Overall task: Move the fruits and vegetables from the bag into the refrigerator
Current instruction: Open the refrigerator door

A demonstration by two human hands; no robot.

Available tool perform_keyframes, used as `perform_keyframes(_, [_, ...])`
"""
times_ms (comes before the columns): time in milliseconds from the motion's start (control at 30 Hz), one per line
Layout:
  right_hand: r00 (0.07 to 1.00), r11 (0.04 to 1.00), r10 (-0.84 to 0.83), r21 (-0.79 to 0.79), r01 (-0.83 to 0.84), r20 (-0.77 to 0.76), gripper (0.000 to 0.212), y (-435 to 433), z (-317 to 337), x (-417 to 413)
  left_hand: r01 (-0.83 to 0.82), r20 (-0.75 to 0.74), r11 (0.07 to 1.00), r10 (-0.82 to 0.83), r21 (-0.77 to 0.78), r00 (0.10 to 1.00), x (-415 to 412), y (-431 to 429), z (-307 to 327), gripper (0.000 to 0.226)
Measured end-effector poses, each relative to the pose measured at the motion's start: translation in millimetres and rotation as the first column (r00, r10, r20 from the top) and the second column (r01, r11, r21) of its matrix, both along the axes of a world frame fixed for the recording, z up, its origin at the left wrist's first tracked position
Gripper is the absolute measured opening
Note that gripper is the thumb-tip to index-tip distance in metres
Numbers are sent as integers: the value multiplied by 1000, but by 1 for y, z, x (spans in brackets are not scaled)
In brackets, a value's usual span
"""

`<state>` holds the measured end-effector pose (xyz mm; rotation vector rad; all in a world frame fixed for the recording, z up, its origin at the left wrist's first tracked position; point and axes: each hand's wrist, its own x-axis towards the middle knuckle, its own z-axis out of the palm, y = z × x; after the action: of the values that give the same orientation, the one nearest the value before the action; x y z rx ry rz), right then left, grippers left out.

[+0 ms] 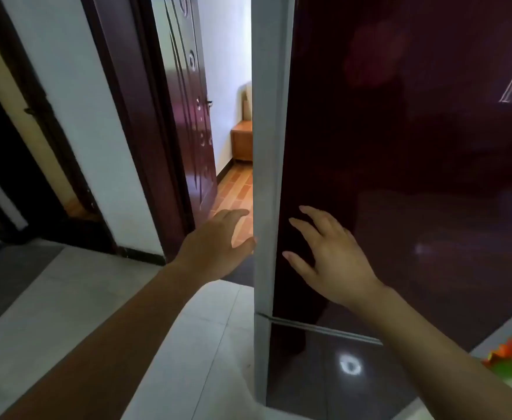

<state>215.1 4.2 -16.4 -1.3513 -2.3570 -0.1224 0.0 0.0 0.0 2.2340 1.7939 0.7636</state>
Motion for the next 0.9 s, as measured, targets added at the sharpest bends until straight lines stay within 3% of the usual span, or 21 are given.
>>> perform_keyframes(200, [998,992,-61,112,60,11,59,23,12,-9,22,67,1000,-20,-22,998,-16,61,14,67])
perform_keyframes(333, [994,980,-110,166,106,10,60,27,15,-16,143,104,989,-139,-36,985,-14,85,22,60])
perform_keyframes(533, [970,967,-193,197,162,149,66,29,5,-26,329,213,939,-303,-100,929,-11,100,4,53])
perform_keyframes(900, [920,914,-390,110,390,-19,68,9,-8,-17,402,352,911,-349,-89,869,-14,91,-1,63])
